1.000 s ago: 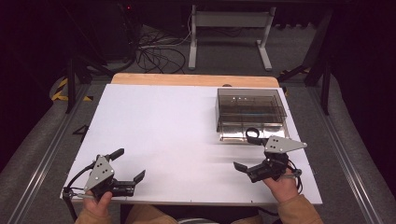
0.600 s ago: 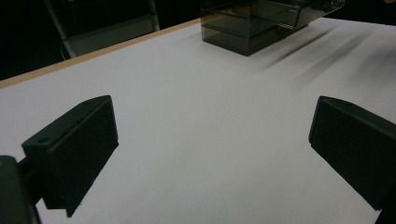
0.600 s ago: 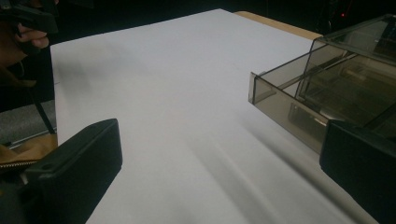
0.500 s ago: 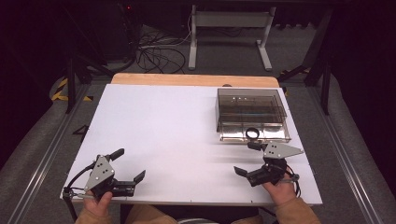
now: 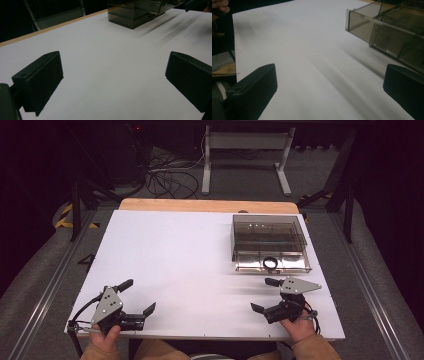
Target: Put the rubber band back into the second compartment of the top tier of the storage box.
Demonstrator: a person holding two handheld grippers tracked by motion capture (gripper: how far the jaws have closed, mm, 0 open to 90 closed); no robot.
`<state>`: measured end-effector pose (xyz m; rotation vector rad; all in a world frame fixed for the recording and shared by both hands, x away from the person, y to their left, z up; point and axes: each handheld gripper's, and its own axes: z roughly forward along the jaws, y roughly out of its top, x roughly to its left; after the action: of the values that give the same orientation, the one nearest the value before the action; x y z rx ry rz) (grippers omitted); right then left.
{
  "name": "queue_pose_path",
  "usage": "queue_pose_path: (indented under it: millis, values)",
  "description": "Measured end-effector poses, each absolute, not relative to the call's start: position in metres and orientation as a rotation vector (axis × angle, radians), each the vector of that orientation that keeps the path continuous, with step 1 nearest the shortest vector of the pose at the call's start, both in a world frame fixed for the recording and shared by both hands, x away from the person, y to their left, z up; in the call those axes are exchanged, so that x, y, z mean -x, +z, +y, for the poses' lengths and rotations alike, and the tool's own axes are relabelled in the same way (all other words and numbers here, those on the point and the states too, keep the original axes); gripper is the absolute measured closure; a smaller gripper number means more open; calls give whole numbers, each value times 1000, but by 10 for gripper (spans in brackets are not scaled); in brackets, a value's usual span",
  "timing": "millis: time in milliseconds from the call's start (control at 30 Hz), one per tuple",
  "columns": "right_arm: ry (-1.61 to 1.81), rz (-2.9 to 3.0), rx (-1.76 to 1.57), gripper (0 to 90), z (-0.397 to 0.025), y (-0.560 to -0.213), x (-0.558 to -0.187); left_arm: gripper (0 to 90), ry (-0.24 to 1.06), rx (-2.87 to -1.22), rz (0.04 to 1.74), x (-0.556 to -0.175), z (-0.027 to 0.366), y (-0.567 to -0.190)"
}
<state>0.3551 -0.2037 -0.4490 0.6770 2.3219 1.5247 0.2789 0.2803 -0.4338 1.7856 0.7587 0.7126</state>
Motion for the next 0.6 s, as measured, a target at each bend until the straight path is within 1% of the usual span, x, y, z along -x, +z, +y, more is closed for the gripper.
queue_pose_path:
  millis: [600]
  values:
    - [1521, 2345, -661, 0, -196, -454, -360, 20, 706, -1785, 762, -280, 281, -436]
